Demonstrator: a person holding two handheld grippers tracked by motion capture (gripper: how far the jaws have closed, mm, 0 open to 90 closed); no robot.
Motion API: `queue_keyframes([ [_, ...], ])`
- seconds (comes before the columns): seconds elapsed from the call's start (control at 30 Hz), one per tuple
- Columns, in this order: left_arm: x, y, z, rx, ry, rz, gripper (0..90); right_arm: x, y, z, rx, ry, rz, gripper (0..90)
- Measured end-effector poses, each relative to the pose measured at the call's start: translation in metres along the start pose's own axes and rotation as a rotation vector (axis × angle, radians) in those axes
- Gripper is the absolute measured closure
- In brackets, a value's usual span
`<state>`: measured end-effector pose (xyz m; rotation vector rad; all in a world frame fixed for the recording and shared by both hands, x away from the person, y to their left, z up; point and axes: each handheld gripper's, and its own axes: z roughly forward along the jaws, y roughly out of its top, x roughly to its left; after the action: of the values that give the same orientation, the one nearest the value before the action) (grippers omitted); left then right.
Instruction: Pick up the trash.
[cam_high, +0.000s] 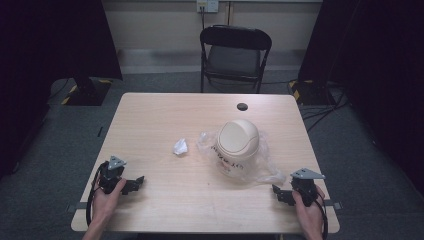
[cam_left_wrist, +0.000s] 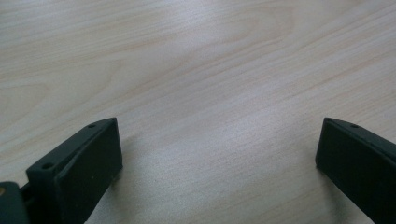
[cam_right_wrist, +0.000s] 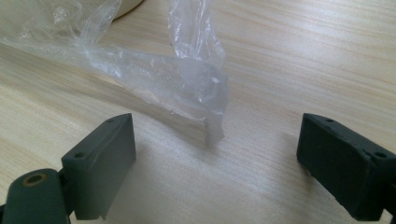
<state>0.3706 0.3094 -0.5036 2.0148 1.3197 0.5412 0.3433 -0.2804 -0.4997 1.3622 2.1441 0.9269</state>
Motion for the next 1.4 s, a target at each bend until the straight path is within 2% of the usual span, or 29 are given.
queue_keyframes([
  [0.23, -0.001, 0.0, 0.0, 0.001, 0.005, -0.002, 0.3, 0.0, 0.0, 0.0, 0.0, -0.002, 0.0, 11.1],
  [0.4, -0.006, -0.002, -0.005, 0.006, 0.022, -0.02, 3.9, 0.0, 0.0, 0.0, 0.0, 0.0, 0.0, 11.1],
  [0.47, -0.008, -0.003, -0.008, 0.007, 0.012, -0.013, 8.2, 0.0, 0.0, 0.0, 0.0, 0.0, 0.0, 11.0],
  [0.53, -0.007, -0.003, -0.012, -0.003, 0.003, -0.008, 17.9, 0.0, 0.0, 0.0, 0.0, 0.0, 0.0, 11.1],
  [0.57, -0.007, -0.003, -0.012, -0.003, 0.003, -0.008, 18.9, 0.0, 0.0, 0.0, 0.0, 0.0, -0.001, 11.1],
  [0.6, -0.006, -0.003, -0.015, 0.003, -0.045, -0.032, 16.0, 0.0, 0.0, 0.0, 0.0, 0.0, -0.001, 11.1],
  [0.63, -0.004, -0.004, -0.017, -0.01, -0.091, -0.034, 16.1, 0.0, 0.0, 0.0, 0.0, 0.0, 0.0, 11.1],
  [0.7, -0.003, -0.004, -0.019, -0.021, -0.103, -0.041, 17.2, 0.0, 0.0, 0.0, 0.0, 0.0, 0.0, 11.0],
  [0.73, -0.001, -0.003, -0.021, -0.048, -0.11, -0.056, 17.2, 0.0, 0.0, 0.0, 0.0, 0.002, -0.002, 11.0],
  [0.8, -0.002, -0.001, -0.021, -0.052, -0.151, -0.063, 17.5, -0.001, 0.0, 0.0, 0.001, 0.004, -0.005, 11.0],
  [0.87, -0.006, 0.002, -0.022, -0.047, -0.191, -0.052, 18.8, -0.001, 0.0, 0.0, 0.001, 0.005, -0.006, 11.0],
  [0.9, -0.006, 0.002, -0.022, -0.047, -0.191, -0.052, 18.8, -0.001, 0.0, 0.0, 0.001, 0.005, -0.005, 11.0],
  [0.97, -0.016, 0.009, -0.021, -0.035, -0.228, -0.043, 18.9, -0.001, 0.0, 0.0, 0.001, 0.005, -0.005, 11.0],
  [1.03, -0.021, 0.015, -0.02, -0.037, -0.23, -0.03, 19.7, -0.001, 0.0, 0.0, 0.001, 0.004, -0.006, 11.0],
  [1.07, -0.022, 0.017, -0.02, -0.039, -0.245, -0.028, 20.8, -0.001, 0.0, 0.0, 0.001, 0.005, -0.006, 11.0],
  [1.13, -0.024, 0.02, -0.018, -0.064, -0.321, -0.056, 22.5, -0.001, 0.0, 0.0, 0.001, 0.005, -0.006, 10.9],
  [1.17, -0.026, 0.023, -0.017, -0.061, -0.331, -0.039, 22.7, -0.001, 0.0, 0.0, 0.001, 0.005, -0.005, 10.9],
  [1.23, -0.031, 0.028, -0.015, -0.048, -0.315, -0.003, 22.6, -0.001, 0.0, 0.0, 0.001, 0.005, -0.005, 10.9],
  [1.33, -0.037, 0.035, -0.01, -0.05, -0.361, 0.003, 22.5, -0.001, 0.0, 0.0, 0.001, 0.005, -0.006, 10.9],
  [1.4, -0.041, 0.039, -0.008, -0.045, -0.36, 0.028, 22.0, -0.001, 0.0, 0.0, 0.001, 0.005, -0.005, 10.9],
])
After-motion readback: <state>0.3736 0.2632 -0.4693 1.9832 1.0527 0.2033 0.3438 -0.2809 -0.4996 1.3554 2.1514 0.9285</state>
